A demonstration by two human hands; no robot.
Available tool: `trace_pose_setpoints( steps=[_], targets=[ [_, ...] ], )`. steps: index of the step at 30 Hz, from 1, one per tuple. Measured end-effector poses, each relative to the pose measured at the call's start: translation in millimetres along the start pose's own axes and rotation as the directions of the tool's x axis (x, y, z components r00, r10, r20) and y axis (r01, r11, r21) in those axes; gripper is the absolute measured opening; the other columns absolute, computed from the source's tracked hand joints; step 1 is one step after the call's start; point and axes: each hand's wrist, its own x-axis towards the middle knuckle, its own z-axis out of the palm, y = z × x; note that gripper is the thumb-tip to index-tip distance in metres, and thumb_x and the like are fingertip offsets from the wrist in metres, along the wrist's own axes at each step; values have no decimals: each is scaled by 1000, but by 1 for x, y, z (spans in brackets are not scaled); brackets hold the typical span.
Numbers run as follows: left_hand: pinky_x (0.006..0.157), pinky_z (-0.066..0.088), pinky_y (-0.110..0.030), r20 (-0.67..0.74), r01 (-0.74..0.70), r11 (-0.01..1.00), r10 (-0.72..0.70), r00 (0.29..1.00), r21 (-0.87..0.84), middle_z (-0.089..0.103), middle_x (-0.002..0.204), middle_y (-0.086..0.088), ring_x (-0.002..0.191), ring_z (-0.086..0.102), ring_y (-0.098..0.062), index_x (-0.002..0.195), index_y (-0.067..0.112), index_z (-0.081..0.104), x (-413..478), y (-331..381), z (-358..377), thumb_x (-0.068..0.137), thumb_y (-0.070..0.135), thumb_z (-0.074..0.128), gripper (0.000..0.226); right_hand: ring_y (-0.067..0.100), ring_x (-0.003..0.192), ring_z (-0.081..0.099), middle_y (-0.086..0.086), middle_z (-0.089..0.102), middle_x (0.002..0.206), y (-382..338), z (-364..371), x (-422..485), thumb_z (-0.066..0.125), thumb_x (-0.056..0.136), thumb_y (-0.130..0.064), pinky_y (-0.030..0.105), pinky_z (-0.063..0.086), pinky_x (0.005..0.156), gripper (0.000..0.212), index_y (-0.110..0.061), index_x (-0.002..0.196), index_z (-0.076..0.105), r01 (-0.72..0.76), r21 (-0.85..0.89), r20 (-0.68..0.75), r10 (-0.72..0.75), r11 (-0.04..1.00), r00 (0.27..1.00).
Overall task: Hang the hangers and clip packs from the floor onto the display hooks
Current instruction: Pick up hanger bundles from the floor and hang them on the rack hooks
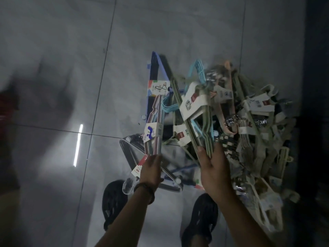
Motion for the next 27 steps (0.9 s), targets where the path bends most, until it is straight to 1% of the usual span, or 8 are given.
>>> trace_pose_setpoints(
  steps=[5,10,14,17,19,21,23,27],
  targets=[
    [87,51,-38,49,135,954,-127,991,-269,59,134,-3,110,62,-21,127,29,60,11,7,-11,100,70,41,53,15,70,60,-6,56,90,4,28,-7,44,98,-68,23,45,56,52,-19,118,47,192,-417,-23,-222,888,975],
    [98,46,-43,-7,174,926,-187,982,-335,58,138,-5,116,58,-24,133,24,60,23,6,-31,90,84,28,80,18,100,60,3,60,118,20,78,-12,45,104,-46,27,45,75,37,-18,127,50,254,-665,200,-160,702,967],
    [87,59,-31,-10,144,959,-151,988,-245,78,114,3,95,74,-11,122,22,67,29,0,-40,82,89,46,81,22,122,58,4,57,139,27,118,-20,66,99,-25,37,54,97,45,-24,140,47,342,-646,493,30,683,870],
    [107,51,-47,24,177,984,-176,984,-25,71,129,-3,113,66,-23,123,29,67,36,-8,-44,81,88,53,74,22,118,62,1,62,130,25,136,-17,65,100,-21,35,54,94,35,-23,133,55,286,-600,517,89,747,851],
    [88,56,-38,84,228,970,-221,972,-87,72,112,-2,97,66,-20,115,25,66,39,-9,-46,102,61,50,41,14,102,67,-5,68,112,27,138,-8,60,102,-23,32,58,86,14,-25,116,63,243,-479,553,75,843,830],
    [70,56,-32,130,269,954,-253,959,-130,75,98,-5,82,69,-20,119,15,68,47,-11,-47,105,53,50,44,6,85,70,-8,72,93,31,135,1,59,103,-25,34,63,79,8,-25,101,67,156,-367,598,103,917,795],
    [70,59,-35,124,245,962,-231,965,-122,73,104,-15,82,68,-27,124,6,66,58,-13,-48,105,48,54,48,3,73,69,-6,71,79,34,133,8,62,103,-25,33,63,70,13,-24,91,68,10,-280,550,152,960,821],
    [84,57,-49,52,256,961,-252,966,-101,71,110,-26,86,66,-30,123,0,67,90,-20,-42,105,33,59,38,9,77,65,-8,68,86,44,137,34,73,94,-36,30,52,63,17,-27,92,59,-45,-213,97,67,976,993]
  ],
)
